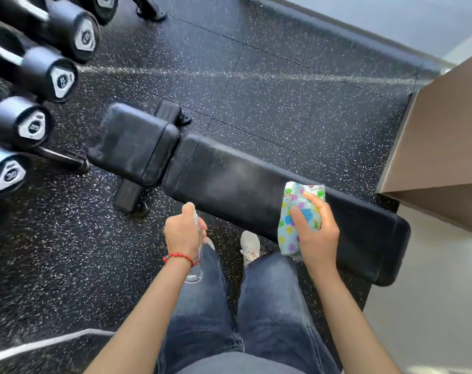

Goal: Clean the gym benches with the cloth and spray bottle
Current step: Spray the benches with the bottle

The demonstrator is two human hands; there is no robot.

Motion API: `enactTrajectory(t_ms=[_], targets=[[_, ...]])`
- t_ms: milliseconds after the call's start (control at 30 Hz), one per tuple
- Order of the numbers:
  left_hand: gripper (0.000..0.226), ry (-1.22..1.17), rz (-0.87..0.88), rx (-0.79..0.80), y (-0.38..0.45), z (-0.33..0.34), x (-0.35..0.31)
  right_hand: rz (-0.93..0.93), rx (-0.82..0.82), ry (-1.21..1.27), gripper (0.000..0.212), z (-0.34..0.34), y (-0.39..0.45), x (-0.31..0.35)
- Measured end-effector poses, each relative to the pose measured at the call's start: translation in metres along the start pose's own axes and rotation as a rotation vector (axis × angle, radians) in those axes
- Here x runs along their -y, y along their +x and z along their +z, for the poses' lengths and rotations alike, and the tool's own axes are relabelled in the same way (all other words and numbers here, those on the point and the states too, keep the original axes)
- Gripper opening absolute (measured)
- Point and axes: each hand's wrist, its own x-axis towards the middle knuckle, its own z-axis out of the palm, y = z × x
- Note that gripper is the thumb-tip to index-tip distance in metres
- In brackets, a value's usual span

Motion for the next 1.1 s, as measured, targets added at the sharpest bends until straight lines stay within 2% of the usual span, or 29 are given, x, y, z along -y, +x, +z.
enactTrajectory(t_ms=[133, 333, 533, 800, 933, 1100], targets=[[0.054, 0.016, -0.040, -0.061, 0.030, -0.024, -0.012, 0.015, 0.019, -0.014, 0.030, 0.037, 0.010, 0.005], [0.047, 0.026, -0.035, -0.024, 0.090, -0.073, -0.027, 0.039, 0.000, -0.013, 0.030, 0.113, 0.009, 0.016], [0.056, 0.118, -0.026, -0.044, 0.159, -0.140, -0.052, 0.054, -0.051, -0.016, 0.033, 0.203, -0.003, 0.033], [0.048, -0.021, -0.002, -0.054, 0.217, -0.211, -0.088, 0.044, -0.002, -0.035, 0.031, 0.297, -0.013, 0.056], [0.050, -0.056, -0.051, -0.110, 0.236, -0.233, -0.097, 0.030, 0.046, -0.058, 0.034, 0.325, -0.013, 0.064], [0.045, -0.164, -0.053, -0.168, 0.248, -0.260, -0.100, 0.015, 0.083, -0.051, 0.029, 0.347, -0.011, 0.072]])
